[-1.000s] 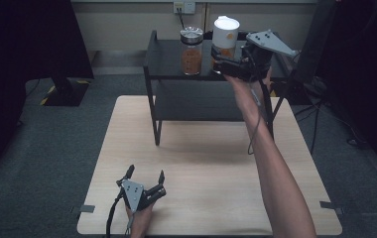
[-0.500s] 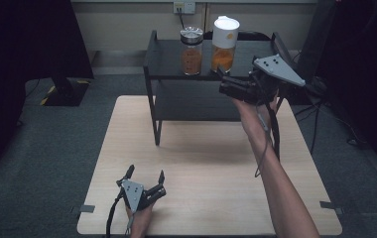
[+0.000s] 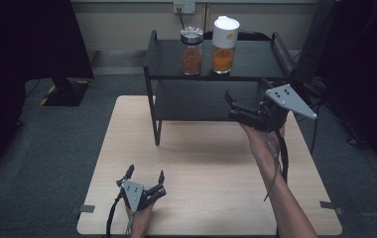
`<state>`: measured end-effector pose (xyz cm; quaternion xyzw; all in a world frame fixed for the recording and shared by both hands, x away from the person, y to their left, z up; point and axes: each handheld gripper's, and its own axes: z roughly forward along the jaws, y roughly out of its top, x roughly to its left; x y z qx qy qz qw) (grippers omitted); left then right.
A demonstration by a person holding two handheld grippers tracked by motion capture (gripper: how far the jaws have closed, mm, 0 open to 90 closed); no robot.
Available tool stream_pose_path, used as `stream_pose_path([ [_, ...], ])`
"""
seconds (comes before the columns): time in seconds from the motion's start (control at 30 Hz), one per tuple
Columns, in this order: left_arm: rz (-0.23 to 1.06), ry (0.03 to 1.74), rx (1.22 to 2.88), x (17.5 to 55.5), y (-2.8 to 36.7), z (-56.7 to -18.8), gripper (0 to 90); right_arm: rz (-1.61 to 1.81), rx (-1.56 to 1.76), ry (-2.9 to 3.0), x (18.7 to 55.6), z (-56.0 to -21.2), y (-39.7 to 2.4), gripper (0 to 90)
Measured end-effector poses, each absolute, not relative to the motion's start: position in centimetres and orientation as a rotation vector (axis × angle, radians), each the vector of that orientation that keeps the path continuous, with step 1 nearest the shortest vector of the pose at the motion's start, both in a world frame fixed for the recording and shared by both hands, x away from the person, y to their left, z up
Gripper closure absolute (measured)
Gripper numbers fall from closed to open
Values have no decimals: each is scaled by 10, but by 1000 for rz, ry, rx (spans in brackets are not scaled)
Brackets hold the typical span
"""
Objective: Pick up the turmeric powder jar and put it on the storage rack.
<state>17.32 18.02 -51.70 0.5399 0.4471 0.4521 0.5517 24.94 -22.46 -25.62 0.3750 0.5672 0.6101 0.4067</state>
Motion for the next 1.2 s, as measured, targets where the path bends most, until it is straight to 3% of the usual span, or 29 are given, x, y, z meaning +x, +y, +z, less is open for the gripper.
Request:
stream_pose_path([
  [1.2,1069,1057,1276,173,180,-517,1,1523,974,1463,190,-385,-234,0],
])
